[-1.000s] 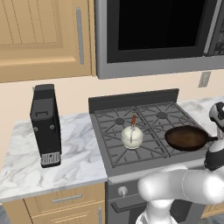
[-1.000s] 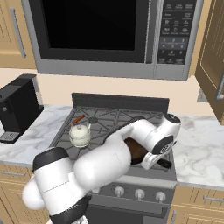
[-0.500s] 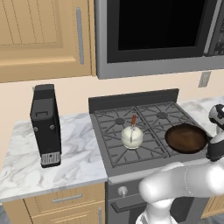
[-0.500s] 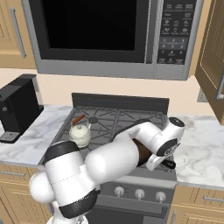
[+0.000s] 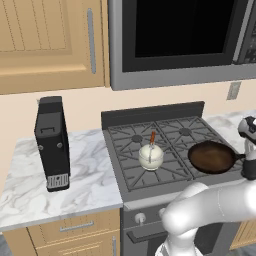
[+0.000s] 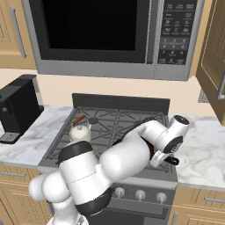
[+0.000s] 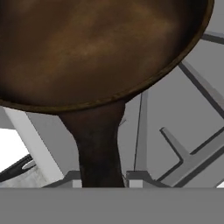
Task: Pick the pan from the cabinet and place it on the stove. Then turn on the stove burner for the pan.
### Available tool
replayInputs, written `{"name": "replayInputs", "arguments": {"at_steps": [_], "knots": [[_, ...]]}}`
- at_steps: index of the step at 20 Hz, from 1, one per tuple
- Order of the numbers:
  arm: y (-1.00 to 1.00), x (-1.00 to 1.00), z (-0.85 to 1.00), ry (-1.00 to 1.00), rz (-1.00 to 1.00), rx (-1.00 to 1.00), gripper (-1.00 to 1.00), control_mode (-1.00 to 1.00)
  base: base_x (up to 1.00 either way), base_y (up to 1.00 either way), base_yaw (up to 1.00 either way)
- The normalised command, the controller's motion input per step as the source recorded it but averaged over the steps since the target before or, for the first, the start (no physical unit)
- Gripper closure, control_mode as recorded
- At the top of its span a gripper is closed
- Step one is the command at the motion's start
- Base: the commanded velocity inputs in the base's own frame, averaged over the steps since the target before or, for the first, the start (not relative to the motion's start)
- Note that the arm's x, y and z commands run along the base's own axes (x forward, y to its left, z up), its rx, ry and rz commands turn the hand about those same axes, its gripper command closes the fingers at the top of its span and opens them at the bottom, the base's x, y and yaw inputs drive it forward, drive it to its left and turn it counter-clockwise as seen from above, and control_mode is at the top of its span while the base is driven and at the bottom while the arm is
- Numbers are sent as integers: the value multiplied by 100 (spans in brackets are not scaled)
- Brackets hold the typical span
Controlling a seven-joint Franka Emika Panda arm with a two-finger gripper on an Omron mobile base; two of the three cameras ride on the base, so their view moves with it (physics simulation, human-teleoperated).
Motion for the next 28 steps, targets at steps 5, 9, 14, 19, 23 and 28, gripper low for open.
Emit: {"name": "replayInputs", "arguments": {"at_steps": [5,9,14,19,23,28], "knots": [[1,31,-13,3,-1,0,100,-100,0,0,0],[2,14,-6,2,-1,0,100,-100,0,0,0],[7,12,-16,4,0,0,-100,-100,0,0,0],[5,0,-18,1,0,0,-100,-100,0,0,0],[7,-2,-10,0,0,0,-100,-100,0,0,0],[3,-36,0,-2,0,0,-100,-100,0,0,0]]}}
